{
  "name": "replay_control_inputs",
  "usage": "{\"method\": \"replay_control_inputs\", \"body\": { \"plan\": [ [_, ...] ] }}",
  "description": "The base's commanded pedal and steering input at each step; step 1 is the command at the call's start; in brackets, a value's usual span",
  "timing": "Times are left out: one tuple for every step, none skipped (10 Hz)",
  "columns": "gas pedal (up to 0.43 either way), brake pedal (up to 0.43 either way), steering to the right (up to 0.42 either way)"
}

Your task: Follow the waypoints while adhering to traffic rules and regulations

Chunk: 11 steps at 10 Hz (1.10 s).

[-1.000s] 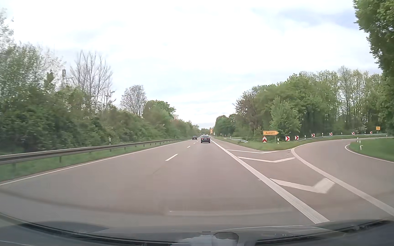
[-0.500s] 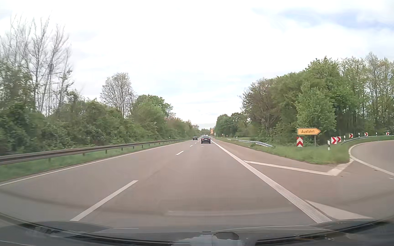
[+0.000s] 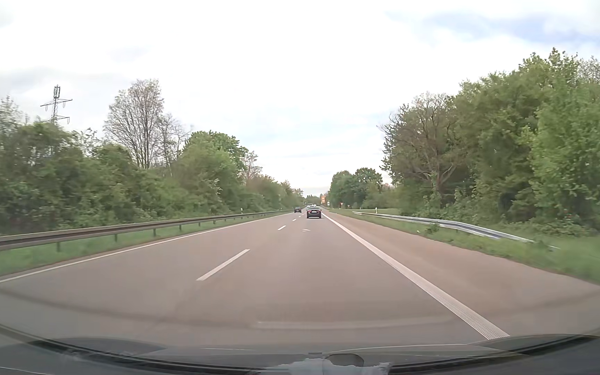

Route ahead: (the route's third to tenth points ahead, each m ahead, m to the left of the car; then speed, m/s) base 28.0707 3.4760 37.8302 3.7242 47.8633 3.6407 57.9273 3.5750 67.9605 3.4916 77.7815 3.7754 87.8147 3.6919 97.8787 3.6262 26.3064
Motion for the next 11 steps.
{"method": "replay_control_inputs", "body": {
  "plan": [
    [0.138,0.000,-0.001],
    [0.138,0.000,-0.001],
    [0.138,0.000,-0.001],
    [0.138,0.000,-0.001],
    [0.138,0.000,-0.001],
    [0.138,0.000,-0.001],
    [0.138,0.000,-0.001],
    [0.138,0.000,-0.001],
    [0.138,0.000,0.000],
    [0.138,0.000,-0.001],
    [0.138,0.000,-0.001]
  ]
}}
